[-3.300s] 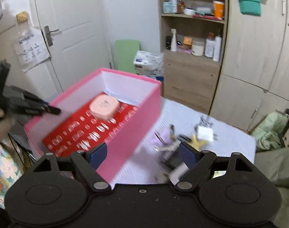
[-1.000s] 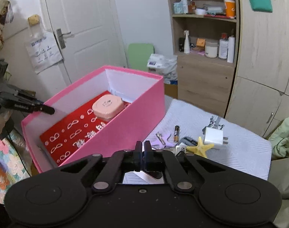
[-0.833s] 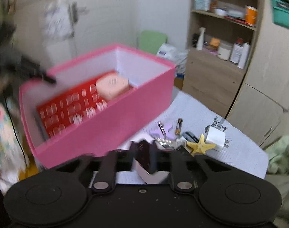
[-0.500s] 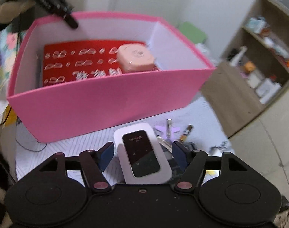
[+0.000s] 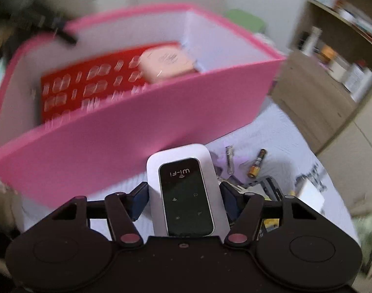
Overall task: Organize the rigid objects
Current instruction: 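Carry the white router into the box beside the pink case and release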
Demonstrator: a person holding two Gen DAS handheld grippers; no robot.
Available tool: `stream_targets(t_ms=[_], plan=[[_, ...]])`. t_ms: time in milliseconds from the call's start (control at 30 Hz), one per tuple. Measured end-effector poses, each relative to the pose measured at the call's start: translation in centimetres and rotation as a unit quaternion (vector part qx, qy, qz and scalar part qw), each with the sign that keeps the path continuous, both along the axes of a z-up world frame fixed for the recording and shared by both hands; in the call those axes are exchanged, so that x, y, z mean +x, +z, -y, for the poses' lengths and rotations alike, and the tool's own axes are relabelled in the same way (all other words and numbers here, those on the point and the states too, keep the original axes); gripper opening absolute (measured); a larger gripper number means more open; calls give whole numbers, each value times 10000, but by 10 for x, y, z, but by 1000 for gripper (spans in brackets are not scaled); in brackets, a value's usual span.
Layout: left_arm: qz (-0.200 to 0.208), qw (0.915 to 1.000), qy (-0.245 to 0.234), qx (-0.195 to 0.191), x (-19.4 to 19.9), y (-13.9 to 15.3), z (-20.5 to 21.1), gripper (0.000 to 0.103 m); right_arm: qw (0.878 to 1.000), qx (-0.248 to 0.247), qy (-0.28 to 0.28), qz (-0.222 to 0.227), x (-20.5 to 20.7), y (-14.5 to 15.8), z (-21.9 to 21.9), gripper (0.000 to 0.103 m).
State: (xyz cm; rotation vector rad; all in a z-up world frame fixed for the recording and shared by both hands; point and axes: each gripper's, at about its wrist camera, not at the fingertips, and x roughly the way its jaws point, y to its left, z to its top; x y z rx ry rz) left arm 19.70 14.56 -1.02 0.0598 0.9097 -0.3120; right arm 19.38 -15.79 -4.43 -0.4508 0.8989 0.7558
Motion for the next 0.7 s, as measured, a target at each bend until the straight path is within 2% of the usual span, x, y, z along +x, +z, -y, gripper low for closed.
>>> stream_targets(t_ms=[67, 200, 367, 467, 567, 700], plan=[[-10, 10000, 3, -32, 0, 0, -1, 9, 9984, 325, -463, 0, -3, 12, 8, 68], [0, 10000, 32, -72, 0, 0, -3, 9, 9922, 744, -997, 75, -7, 32, 22, 68], [-31, 9999, 54, -130, 0, 0, -5, 9, 9811, 1250, -1407, 449, -10, 63, 31, 68], [-135, 9998, 46, -136, 3, 1, -5, 9, 9764, 1655, -1362, 264, -7, 85, 23, 68], [-235, 9997, -17, -88, 5, 3, -4, 9, 9848, 1430, -937, 306, -7, 100, -7, 68], [-302, 9995, -97, -38, 6, 4, -3, 9, 9950, 664, -553, 494, 8, 102, -54, 68]])
